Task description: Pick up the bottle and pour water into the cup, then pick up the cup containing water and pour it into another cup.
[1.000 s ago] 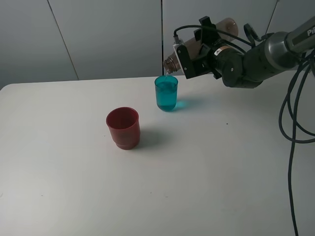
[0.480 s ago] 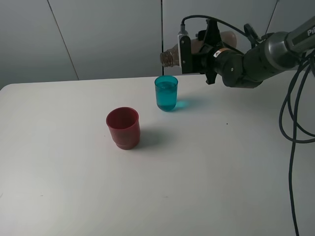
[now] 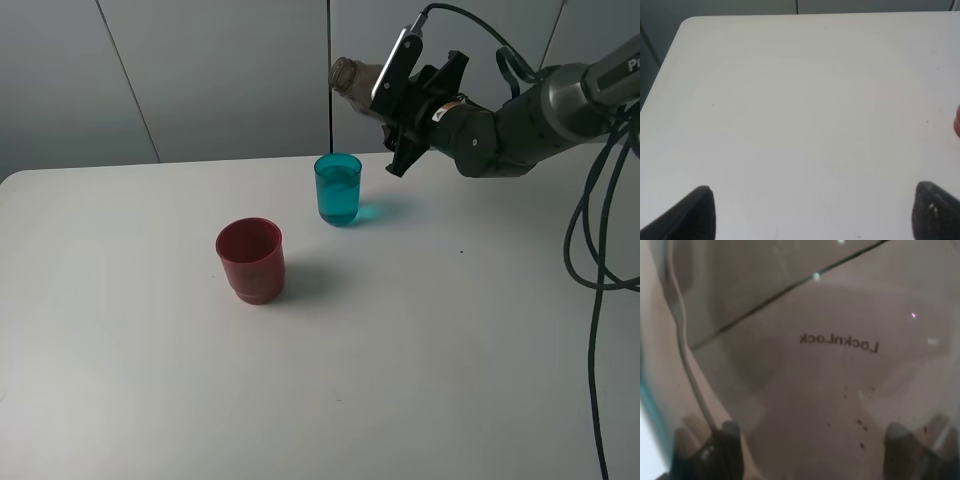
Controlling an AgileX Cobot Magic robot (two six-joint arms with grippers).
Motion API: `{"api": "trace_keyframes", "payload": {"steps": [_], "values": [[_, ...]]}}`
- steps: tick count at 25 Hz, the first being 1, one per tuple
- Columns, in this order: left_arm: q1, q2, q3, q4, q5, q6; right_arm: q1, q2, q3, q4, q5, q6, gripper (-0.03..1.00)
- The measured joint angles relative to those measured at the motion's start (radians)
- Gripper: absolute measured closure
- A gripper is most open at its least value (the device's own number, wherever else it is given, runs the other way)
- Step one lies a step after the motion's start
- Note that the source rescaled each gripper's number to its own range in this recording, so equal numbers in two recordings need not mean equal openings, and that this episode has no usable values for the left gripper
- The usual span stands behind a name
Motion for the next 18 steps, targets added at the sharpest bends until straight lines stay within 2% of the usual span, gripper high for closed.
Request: {"api": "trace_keyframes", "payload": {"steps": [2,6,8,10,15,18], "values": [[0.000,0.000,0.000,0.000,0.000,0.000,-0.020,-0.012,0.000,-0.084,0.041,0.144,0.95],[0.000,0.000,0.000,0.000,0.000,0.000,-0.070,-0.035,0.000,-0.288,0.108,0.525,0.95],[0.000,0.000,0.000,0.000,0.000,0.000,-0.100,-0.037,0.000,-0.354,0.120,0.710,0.95],[0.000,0.000,0.000,0.000,0.000,0.000,-0.131,-0.039,0.017,-0.387,0.096,0.832,0.95],[0.000,0.000,0.000,0.000,0.000,0.000,-0.208,-0.039,0.139,-0.409,-0.105,0.999,0.95],[0.000,0.000,0.000,0.000,0.000,0.000,-0.250,-0.039,0.194,-0.417,-0.130,1.059,0.95]]}}
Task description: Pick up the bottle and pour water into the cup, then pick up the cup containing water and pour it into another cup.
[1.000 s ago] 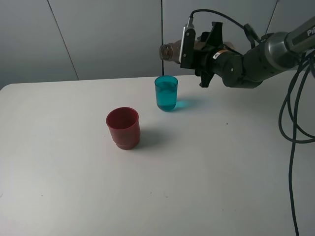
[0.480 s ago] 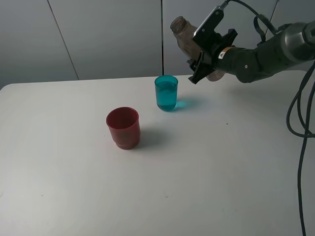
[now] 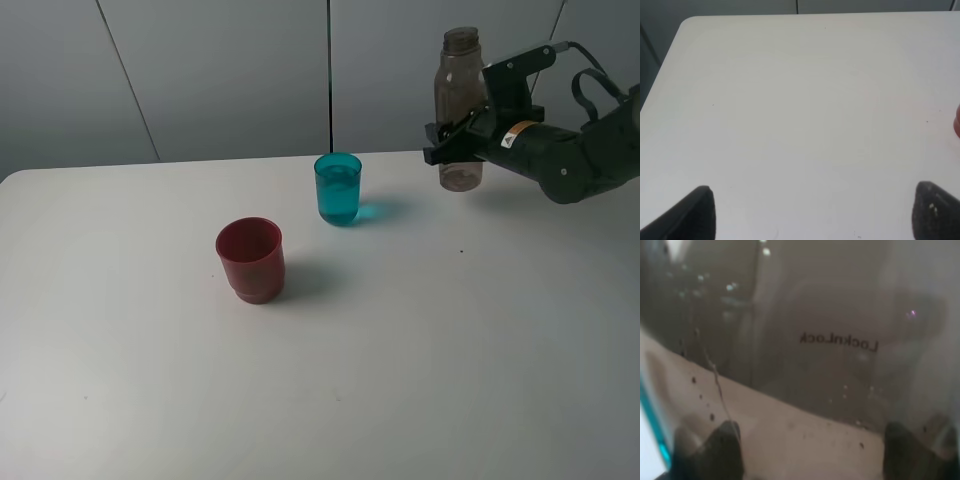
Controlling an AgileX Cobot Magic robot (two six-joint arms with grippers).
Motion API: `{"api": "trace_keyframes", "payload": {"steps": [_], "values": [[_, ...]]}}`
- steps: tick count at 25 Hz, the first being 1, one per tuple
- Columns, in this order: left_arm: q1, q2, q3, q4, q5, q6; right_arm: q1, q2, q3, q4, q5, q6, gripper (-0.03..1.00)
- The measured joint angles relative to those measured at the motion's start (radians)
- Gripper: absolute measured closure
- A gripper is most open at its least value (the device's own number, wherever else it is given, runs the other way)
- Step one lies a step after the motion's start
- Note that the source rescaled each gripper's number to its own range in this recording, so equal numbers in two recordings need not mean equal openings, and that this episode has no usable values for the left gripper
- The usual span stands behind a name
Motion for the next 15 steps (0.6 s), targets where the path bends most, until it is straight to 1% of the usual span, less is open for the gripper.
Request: {"api": "trace_keyframes", "payload": {"steps": [4,7,11,15], "values": [[0.000,0.000,0.000,0.000,0.000,0.000,-0.058,0.000,0.031,-0.014,-0.005,0.059,0.95],[0.000,0.000,0.000,0.000,0.000,0.000,-0.092,0.000,0.035,-0.021,-0.029,0.070,0.95],[0.000,0.000,0.000,0.000,0.000,-0.002,-0.123,0.030,0.035,-0.023,-0.120,0.075,0.95],[0.000,0.000,0.000,0.000,0.000,-0.002,-0.127,0.089,0.035,-0.023,-0.219,0.075,0.95]]}}
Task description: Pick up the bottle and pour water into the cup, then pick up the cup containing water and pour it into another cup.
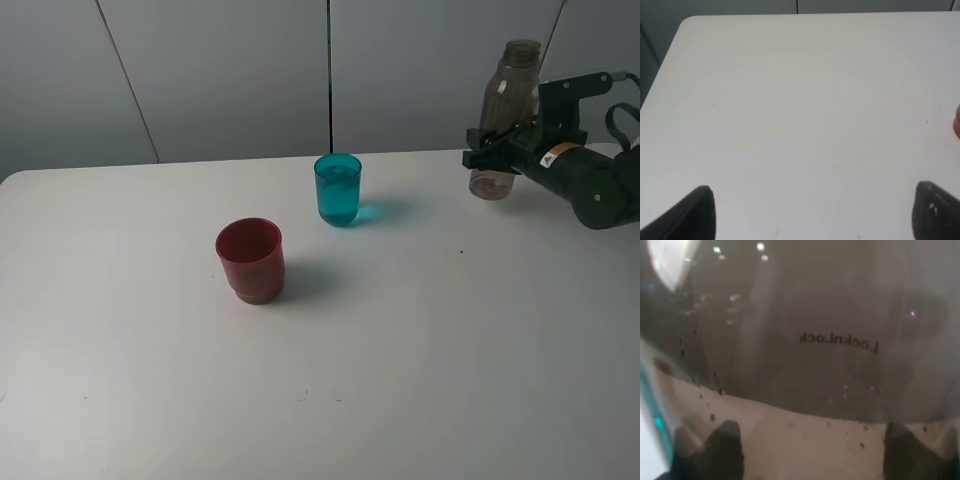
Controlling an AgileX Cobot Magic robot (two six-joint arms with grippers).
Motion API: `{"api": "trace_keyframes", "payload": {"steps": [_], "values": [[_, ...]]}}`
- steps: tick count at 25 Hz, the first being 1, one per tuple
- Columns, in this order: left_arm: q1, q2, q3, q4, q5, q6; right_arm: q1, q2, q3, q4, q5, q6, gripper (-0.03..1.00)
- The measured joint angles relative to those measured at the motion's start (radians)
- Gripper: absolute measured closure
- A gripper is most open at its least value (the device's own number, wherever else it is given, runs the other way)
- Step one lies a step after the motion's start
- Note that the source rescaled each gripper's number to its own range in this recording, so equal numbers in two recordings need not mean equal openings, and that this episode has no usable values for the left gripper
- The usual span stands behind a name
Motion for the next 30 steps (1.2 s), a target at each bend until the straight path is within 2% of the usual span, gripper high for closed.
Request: {"api": "trace_keyframes", "payload": {"steps": [4,7,21,25,30], "values": [[0.000,0.000,0.000,0.000,0.000,0.000,0.000,0.059,0.000,0.000,-0.121,0.000,0.95],[0.000,0.000,0.000,0.000,0.000,0.000,0.000,0.077,0.000,0.000,-0.156,-0.004,0.95],[0.000,0.000,0.000,0.000,0.000,0.000,0.000,0.092,0.000,0.000,-0.141,-0.010,0.95],[0.000,0.000,0.000,0.000,0.000,0.000,0.000,0.092,0.000,0.000,-0.095,-0.010,0.95],[0.000,0.000,0.000,0.000,0.000,0.000,0.000,0.092,0.000,0.000,-0.088,-0.010,0.95]]}}
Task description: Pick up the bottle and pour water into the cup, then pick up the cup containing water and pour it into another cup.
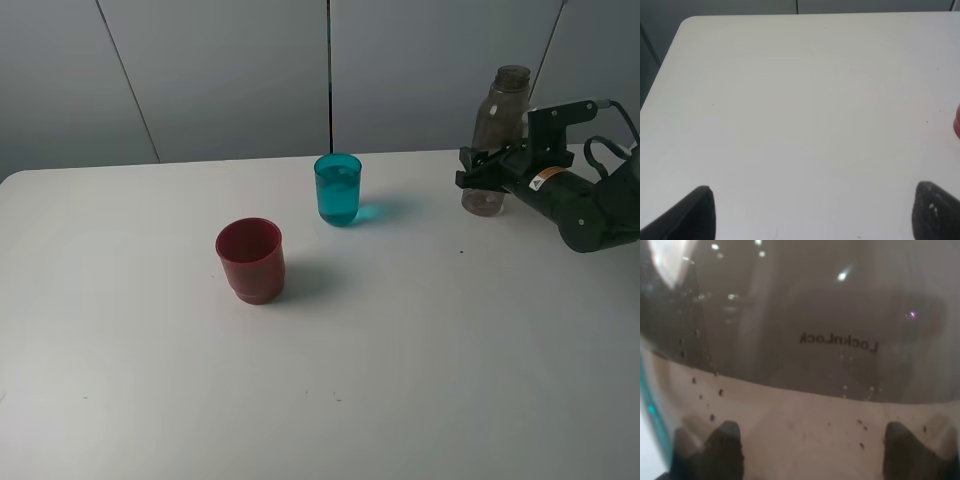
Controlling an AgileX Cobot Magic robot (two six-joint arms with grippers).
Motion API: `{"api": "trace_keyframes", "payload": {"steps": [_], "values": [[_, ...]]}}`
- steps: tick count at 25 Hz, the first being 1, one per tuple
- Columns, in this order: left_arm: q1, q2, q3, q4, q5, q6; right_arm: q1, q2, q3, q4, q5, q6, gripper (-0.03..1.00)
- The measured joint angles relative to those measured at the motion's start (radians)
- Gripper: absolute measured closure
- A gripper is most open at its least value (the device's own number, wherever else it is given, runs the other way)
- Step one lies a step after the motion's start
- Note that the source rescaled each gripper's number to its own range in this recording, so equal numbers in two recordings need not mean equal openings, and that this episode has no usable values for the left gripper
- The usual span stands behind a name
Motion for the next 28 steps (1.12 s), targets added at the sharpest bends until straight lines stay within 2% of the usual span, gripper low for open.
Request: {"api": "trace_keyframes", "payload": {"steps": [12,13,15,17,19,22,28], "values": [[0.000,0.000,0.000,0.000,0.000,0.000,0.000,0.000,0.002,0.000,0.004,0.003,0.95],[0.000,0.000,0.000,0.000,0.000,0.000,0.000,0.000,0.007,0.000,-0.001,0.005,0.88],[0.000,0.000,0.000,0.000,0.000,0.000,0.000,0.000,0.022,0.002,-0.003,0.005,0.53],[0.000,0.000,0.000,0.000,0.000,0.000,0.000,0.000,0.041,0.004,-0.009,0.005,0.26],[0.000,0.000,0.000,0.000,0.000,0.000,0.000,0.000,0.070,0.004,-0.018,0.005,0.06],[0.000,0.000,0.000,0.000,0.000,0.000,0.000,-0.019,0.121,0.014,-0.022,0.003,-0.02],[0.000,0.000,0.000,0.000,0.000,0.000,0.000,-0.138,0.249,0.031,0.007,0.001,-0.03]]}}
